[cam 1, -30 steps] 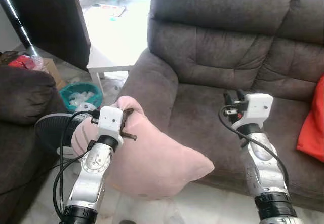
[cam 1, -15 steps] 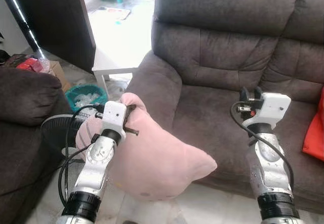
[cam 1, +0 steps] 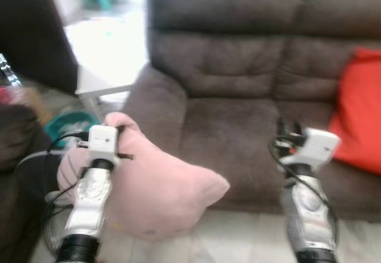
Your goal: Move the pillow to the sofa from floor
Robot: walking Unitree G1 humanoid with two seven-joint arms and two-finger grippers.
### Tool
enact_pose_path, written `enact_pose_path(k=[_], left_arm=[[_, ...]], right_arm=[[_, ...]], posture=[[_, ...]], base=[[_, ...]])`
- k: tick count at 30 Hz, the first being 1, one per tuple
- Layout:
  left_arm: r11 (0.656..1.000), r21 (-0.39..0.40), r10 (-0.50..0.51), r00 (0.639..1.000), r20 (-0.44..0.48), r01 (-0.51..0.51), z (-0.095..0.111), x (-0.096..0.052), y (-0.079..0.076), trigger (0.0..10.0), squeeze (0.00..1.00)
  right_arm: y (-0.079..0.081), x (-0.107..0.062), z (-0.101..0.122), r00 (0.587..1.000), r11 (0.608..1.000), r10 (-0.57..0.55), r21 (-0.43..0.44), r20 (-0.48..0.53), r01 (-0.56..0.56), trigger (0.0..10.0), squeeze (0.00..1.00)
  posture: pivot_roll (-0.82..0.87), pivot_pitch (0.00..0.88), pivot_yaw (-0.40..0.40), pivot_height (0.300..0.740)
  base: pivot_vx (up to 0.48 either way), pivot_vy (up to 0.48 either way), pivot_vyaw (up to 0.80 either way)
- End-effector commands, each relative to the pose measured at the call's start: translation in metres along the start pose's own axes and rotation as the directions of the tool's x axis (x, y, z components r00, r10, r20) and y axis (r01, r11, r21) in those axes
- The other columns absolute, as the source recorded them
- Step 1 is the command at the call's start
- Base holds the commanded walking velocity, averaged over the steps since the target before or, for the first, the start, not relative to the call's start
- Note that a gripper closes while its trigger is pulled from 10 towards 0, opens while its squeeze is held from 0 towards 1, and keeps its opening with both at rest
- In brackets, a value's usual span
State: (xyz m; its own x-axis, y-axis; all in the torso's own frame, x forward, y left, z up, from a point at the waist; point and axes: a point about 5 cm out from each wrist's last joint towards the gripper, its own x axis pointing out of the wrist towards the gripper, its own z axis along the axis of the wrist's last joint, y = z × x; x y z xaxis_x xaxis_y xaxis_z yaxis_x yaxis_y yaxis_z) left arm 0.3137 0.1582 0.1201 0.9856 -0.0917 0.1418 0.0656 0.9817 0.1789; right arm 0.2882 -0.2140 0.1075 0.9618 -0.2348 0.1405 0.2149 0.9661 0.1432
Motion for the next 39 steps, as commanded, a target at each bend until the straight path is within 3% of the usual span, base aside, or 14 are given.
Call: enact_pose_path(k=[1,14,18,19,22,23,27,31,32,34,35,37,38,39], left_arm=[[0.998,0.016,0.053,0.989,0.139,-0.055,0.027,0.006,0.018,10.0,0.0],[1.0,-0.025,-0.009,0.986,0.165,0.013,0.033,0.002,0.002,10.0,0.0],[0.998,-0.041,-0.042,0.984,0.172,0.05,0.035,0.002,-0.005,10.0,0.0],[0.996,-0.049,-0.059,0.983,0.172,0.069,0.036,0.003,-0.008,10.0,0.0],[0.994,-0.052,-0.087,0.982,0.166,0.097,0.037,0.005,-0.012,10.0,0.0],[0.992,-0.056,-0.103,0.981,0.163,0.114,0.037,0.006,-0.014,10.0,0.0],[0.99,-0.06,-0.115,0.981,0.158,0.125,0.036,0.007,-0.016,10.0,0.0],[0.987,-0.062,-0.137,0.979,0.152,0.147,0.035,0.006,-0.021,10.0,0.0],[0.986,-0.065,-0.142,0.978,0.153,0.154,0.036,0.005,-0.022,10.0,0.0],[0.985,-0.067,-0.144,0.977,0.154,0.156,0.036,0.004,-0.023,10.0,0.0],[0.98,-0.074,-0.168,0.972,0.166,0.182,0.039,0.004,-0.026,10.0,0.0],[0.977,-0.077,-0.182,0.968,0.171,0.198,0.04,0.004,-0.028,10.0,0.0],[0.968,-0.072,-0.224,0.957,0.186,0.241,0.045,0.005,-0.033,10.0,0.0],[0.968,-0.072,-0.224,0.957,0.186,0.241,0.045,0.005,-0.033,10.0,0.0]], right_arm=[[0.02,0.006,0.008,0.998,0.998,0.053,0.023,0.028,-0.054,10.0,0.0],[0.025,0.008,-0.005,0.975,0.973,0.196,-0.103,-0.1,-0.206,10.0,0.0],[0.027,0.014,-0.016,0.907,0.9,0.329,-0.202,-0.263,-0.386,10.0,0.0],[0.023,0.014,-0.028,0.846,0.845,0.366,-0.242,-0.388,-0.477,10.0,0.0],[0.018,0.015,-0.037,0.766,0.788,0.405,-0.234,-0.499,-0.569,10.0,0.0],[0.015,0.013,-0.041,0.715,0.74,0.435,-0.235,-0.548,-0.631,10.0,0.0],[0.014,0.01,-0.045,0.651,0.675,0.466,-0.236,-0.599,-0.699,10.0,0.0],[0.015,-0.001,-0.054,0.539,0.59,0.529,-0.173,-0.655,-0.789,10.0,0.0],[0.016,-0.008,-0.058,0.486,0.553,0.55,-0.14,-0.679,-0.822,10.0,0.0],[0.016,-0.01,-0.06,0.465,0.538,0.554,-0.13,-0.69,-0.833,10.0,0.0],[0.017,-0.02,-0.068,0.385,0.487,0.572,-0.078,-0.724,-0.87,10.0,0.39],[0.018,-0.025,-0.072,0.349,0.465,0.58,-0.052,-0.736,-0.884,10.0,0.39],[0.021,-0.036,-0.079,0.271,0.404,0.599,-0.007,-0.754,-0.915,10.0,0.6],[0.021,-0.036,-0.079,0.271,0.404,0.599,-0.007,-0.754,-0.915,10.0,0.6]], posture=[[0.16,0.0,-0.02,0.74],[0.16,0.0,-0.044,0.74],[0.16,0.0,-0.059,0.74],[0.16,0.0,-0.068,0.74],[0.17,0.0,-0.077,0.74],[0.16,0.0,-0.085,0.74],[0.16,0.0,-0.088,0.74],[0.16,0.0,-0.099,0.74],[0.16,0.0,-0.102,0.74],[0.15,0.0,-0.103,0.74],[0.15,0.0,-0.109,0.74],[0.15,0.0,-0.109,0.74],[0.16,0.0,-0.111,0.74],[0.16,0.0,-0.111,0.74]], base=[[0.0,0.0,-0.74],[0.0,0.0,-0.11],[0.0,0.0,0.0],[0.0,0.0,0.0],[0.0,0.0,0.0],[0.0,0.0,0.0],[0.0,0.0,0.0],[0.0,0.0,0.0],[0.0,0.0,0.0],[0.0,0.0,0.0],[0.0,0.0,0.0],[0.0,0.0,0.0],[0.0,0.0,0.0],[0.0,0.0,0.0]])
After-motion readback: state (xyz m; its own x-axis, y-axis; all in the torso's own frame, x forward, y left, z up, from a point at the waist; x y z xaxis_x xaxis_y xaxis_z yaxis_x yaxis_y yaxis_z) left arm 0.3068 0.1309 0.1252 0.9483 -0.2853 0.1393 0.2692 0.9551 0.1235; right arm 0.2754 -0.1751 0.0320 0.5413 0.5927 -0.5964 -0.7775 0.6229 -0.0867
